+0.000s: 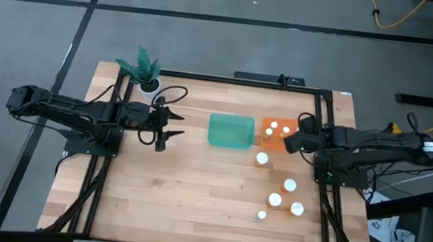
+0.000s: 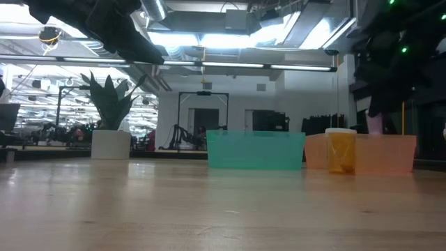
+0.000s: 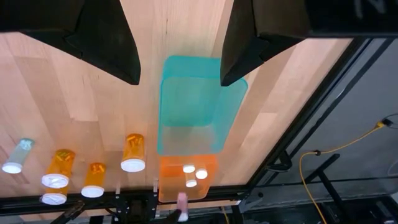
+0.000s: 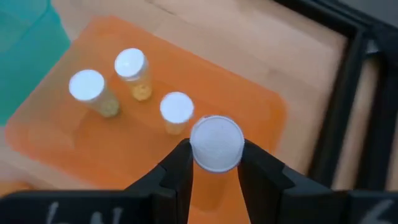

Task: Pick and place medicine bottles into bin by pill shape (circle, oval)
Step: Put the pink pill bottle into the orange bin, then put the blue pill bottle into the orange bin

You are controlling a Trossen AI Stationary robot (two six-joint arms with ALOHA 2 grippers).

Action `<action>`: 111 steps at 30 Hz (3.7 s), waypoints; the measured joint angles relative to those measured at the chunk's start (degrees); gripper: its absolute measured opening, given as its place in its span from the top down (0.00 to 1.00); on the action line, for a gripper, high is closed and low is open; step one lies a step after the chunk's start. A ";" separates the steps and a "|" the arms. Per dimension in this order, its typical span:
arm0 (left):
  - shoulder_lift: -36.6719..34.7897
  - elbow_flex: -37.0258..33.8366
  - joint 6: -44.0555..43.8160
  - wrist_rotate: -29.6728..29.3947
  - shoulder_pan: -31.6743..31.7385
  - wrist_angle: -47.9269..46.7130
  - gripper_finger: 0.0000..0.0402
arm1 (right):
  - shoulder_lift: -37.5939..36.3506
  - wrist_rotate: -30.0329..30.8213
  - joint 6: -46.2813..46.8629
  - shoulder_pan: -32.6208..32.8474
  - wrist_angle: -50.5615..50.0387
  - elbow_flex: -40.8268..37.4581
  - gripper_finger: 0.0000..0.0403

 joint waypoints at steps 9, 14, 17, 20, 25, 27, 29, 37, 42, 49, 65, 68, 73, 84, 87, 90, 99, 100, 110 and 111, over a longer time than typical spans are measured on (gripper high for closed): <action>0.00 0.00 0.00 0.00 -0.02 0.00 0.47 | 0.27 -1.67 -6.27 -8.83 11.16 -6.84 0.73; 0.00 0.00 0.02 0.00 0.00 0.00 0.47 | 0.27 -4.00 -8.42 -11.51 14.79 -9.44 0.72; 0.00 0.00 0.02 0.00 -0.02 0.00 0.47 | 0.27 -6.07 -11.26 -12.40 21.64 -11.69 0.72; 0.00 0.00 0.01 0.01 -0.02 0.00 0.47 | 0.27 -7.17 -12.65 -13.55 24.19 -12.82 0.72; 0.00 0.00 0.00 0.01 -0.02 0.00 0.47 | 0.27 -8.29 -13.36 -14.60 23.34 -12.95 0.72; 0.00 0.00 0.00 0.00 -0.02 0.00 0.47 | 0.27 -8.41 -13.42 -14.90 23.28 -12.95 0.72; 0.00 0.00 0.00 0.00 0.00 0.00 0.47 | 0.27 -8.20 -13.46 -15.28 22.86 -12.95 0.72; 0.00 0.00 -0.02 0.00 0.00 0.00 0.47 | 0.27 -7.34 -13.50 -16.89 21.67 -12.95 0.72; 0.00 0.00 -0.04 0.01 0.00 0.00 0.47 | 0.27 -7.43 -13.51 -17.04 21.68 -12.95 0.71; 0.00 0.00 -0.04 0.00 0.00 0.00 0.47 | 0.27 -8.87 -13.49 -17.02 21.67 -12.95 0.64; 0.00 0.02 -0.07 0.00 0.00 0.00 0.47 | 0.27 -9.38 -13.70 -17.02 20.60 -12.95 0.58; 0.00 0.00 -0.07 0.02 0.00 0.00 0.47 | 0.25 -11.53 -13.76 -17.02 20.60 -12.93 0.58; 0.00 0.00 -0.08 0.00 0.00 0.00 0.47 | 0.25 -12.02 -14.29 -17.00 20.60 -12.90 0.58; 0.00 0.00 -0.22 0.02 -0.02 0.00 0.47 | 0.12 -14.45 -13.13 -17.00 17.04 -11.01 0.58; 0.00 0.00 -0.22 0.00 0.00 0.00 0.47 | 0.12 -13.78 -12.05 -17.00 12.70 -8.11 0.58; 0.00 0.00 -0.22 0.02 -0.01 0.00 0.47 | 0.12 -13.85 -11.75 -17.00 8.43 -4.51 0.58; 0.00 0.00 -0.31 0.00 0.00 0.00 0.47 | 0.12 -30.50 -16.65 -12.91 3.55 5.97 0.58; 0.00 0.00 -0.36 0.00 0.00 0.00 0.47 | 0.12 -32.17 -17.56 -11.56 3.71 6.70 0.58; 0.00 0.02 -0.42 0.00 0.00 0.00 0.47 | 0.53 -35.95 -17.73 9.25 13.63 8.10 0.58; 0.00 0.00 -0.41 0.02 -0.02 0.00 0.47 | 0.62 -35.68 -17.79 11.57 15.34 8.10 0.58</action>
